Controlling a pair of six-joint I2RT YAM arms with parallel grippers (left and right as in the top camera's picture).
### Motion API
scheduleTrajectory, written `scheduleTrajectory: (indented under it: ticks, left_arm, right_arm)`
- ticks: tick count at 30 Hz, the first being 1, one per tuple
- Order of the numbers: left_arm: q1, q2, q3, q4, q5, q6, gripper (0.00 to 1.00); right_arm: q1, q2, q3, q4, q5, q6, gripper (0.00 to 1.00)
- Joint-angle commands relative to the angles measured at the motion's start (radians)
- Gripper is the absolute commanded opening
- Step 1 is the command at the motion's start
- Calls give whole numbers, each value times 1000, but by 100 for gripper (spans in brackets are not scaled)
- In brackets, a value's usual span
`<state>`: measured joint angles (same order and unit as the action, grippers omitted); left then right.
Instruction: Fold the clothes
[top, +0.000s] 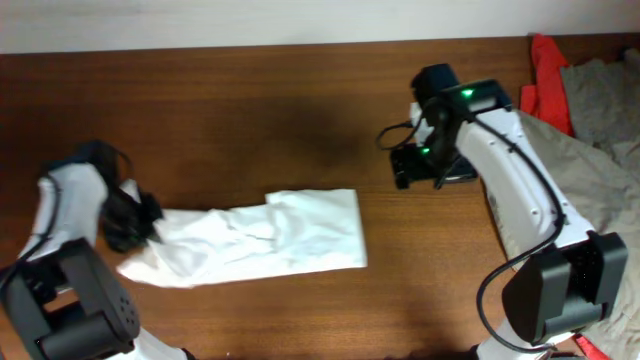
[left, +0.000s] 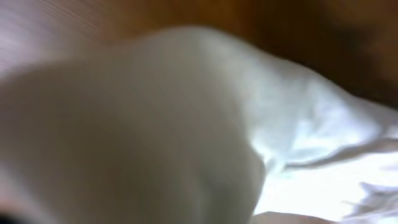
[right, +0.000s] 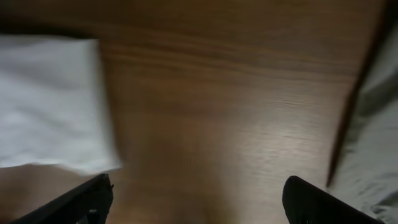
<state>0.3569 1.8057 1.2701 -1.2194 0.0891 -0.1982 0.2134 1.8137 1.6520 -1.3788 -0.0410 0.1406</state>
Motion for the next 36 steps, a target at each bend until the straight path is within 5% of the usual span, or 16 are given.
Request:
scheduleTrajectory:
  ticks: [1,7,20,27,36]
  left_arm:
    - [69,-9,241,-111,-96,12,0]
    - [-117,-9,351,-201,72,11,0]
    - [-723,195,351,-94,7,-128,0]
    - [-774,227,353,-113,11,-129,0]
    - [-753,225,610,-407,-36,-112,0]
  right_arm:
    - [-38,7,1,-6,27,-14,91]
    - [-37,7,1,-14,27,-29,91]
    - [-37,7,1,-22,27,-33,92]
    - [-37,7,1,-21,27,-35,92]
    - [-37,7,1,-21,27,-36,92]
